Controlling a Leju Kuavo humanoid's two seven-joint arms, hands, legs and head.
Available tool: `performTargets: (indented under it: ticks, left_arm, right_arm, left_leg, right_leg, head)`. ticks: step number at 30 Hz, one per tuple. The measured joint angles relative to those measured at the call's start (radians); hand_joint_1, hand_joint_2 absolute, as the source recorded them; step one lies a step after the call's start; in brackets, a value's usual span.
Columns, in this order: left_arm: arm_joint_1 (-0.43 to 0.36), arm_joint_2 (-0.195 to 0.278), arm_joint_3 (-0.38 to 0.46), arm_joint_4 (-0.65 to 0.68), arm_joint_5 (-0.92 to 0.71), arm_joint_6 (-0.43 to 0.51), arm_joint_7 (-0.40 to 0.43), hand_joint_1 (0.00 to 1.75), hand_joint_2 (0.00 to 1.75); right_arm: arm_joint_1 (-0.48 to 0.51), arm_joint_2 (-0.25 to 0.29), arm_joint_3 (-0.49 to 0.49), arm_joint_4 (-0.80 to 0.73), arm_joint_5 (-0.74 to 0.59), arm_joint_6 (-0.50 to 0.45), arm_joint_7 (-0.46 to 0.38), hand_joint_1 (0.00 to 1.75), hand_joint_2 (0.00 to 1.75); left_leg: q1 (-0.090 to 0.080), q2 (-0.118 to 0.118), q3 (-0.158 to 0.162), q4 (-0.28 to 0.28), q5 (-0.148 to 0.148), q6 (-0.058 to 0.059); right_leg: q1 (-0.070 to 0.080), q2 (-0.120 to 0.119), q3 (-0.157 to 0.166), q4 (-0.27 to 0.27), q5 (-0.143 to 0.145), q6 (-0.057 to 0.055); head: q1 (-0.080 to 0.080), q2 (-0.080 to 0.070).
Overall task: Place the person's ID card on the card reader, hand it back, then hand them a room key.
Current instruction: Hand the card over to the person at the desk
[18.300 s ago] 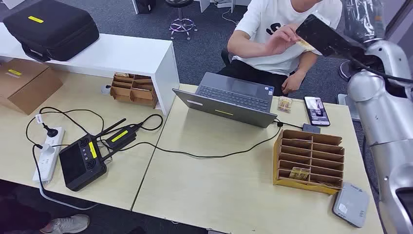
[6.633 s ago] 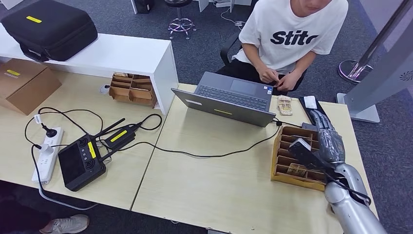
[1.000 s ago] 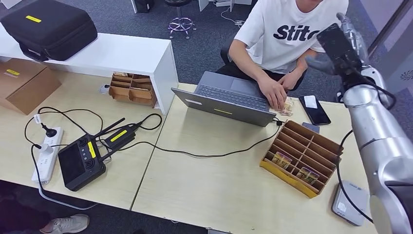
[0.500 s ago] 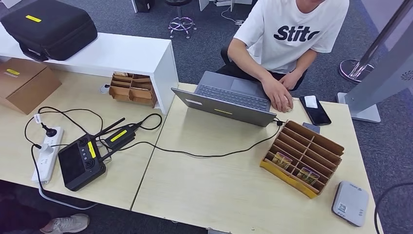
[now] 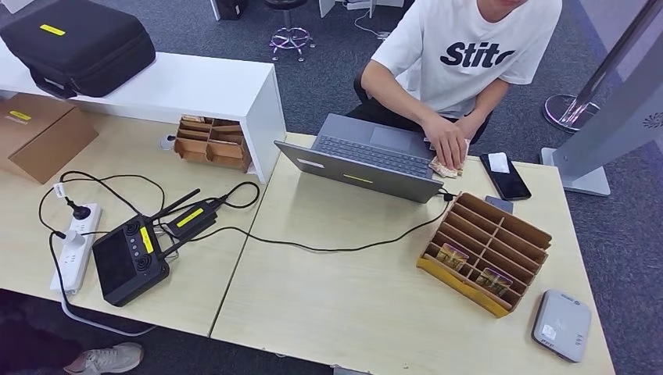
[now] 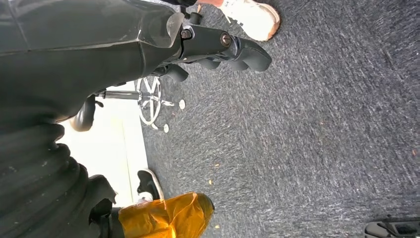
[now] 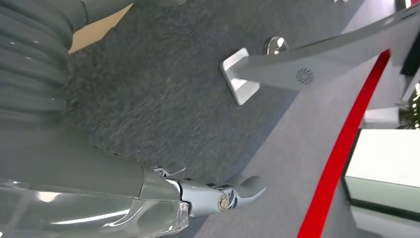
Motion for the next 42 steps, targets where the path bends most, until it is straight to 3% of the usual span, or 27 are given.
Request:
performTargets:
  ticks: [8, 20, 31, 36, 42]
  left_arm:
    - [0.001, 0.0, 0.008, 0.0, 0.008, 0.0, 0.0, 0.0, 1.75]
    - [0.002, 0.001, 0.032, 0.0, 0.028, 0.01, 0.004, 0.0, 1.75]
    - [0.002, 0.001, 0.055, 0.0, 0.045, 0.016, 0.005, 0.0, 1.75]
    - [0.003, 0.0, 0.067, 0.0, 0.052, 0.019, 0.005, 0.0, 1.75]
    - [0.004, -0.002, 0.078, 0.0, 0.057, 0.021, 0.005, 0.0, 1.75]
  right_arm:
    - [0.097, -0.026, -0.011, 0.024, 0.049, -0.038, 0.092, 0.0, 1.75]
    - [0.32, -0.024, -0.162, 0.056, -0.116, 0.042, 0.089, 0.0, 1.75]
    - [0.385, 0.025, -0.315, 0.066, -0.28, 0.288, 0.121, 0.0, 1.75]
    - [0.405, 0.068, -0.364, 0.066, -0.317, 0.387, 0.093, 0.0, 1.75]
    - [0.43, 0.114, -0.382, 0.066, -0.317, 0.437, 0.065, 0.0, 1.75]
  left_leg:
    - [0.0, -0.002, 0.0, 0.0, 0.0, 0.0]
    - [0.0, -0.002, 0.0, 0.0, -0.002, 0.002]
    - [0.0, -0.001, 0.0, 0.0, -0.002, 0.001]
    - [0.0, -0.001, 0.0, 0.0, -0.002, 0.001]
    - [0.0, 0.0, 0.0, -0.001, -0.002, 0.001]
  right_leg:
    - [0.0, -0.003, 0.001, 0.0, -0.001, 0.001]
    - [0.0, -0.003, 0.001, 0.0, -0.003, 0.001]
    - [0.0, -0.002, 0.001, 0.0, -0.003, 0.001]
    - [0.0, -0.002, 0.001, 0.0, -0.003, 0.001]
    - [0.0, -0.002, 0.001, 0.0, -0.003, 0.001]
  head:
    - [0.0, 0.0]
    - [0.0, 0.0]
    - [0.0, 0.0]
    - [0.0, 0.0]
    - [0.0, 0.0]
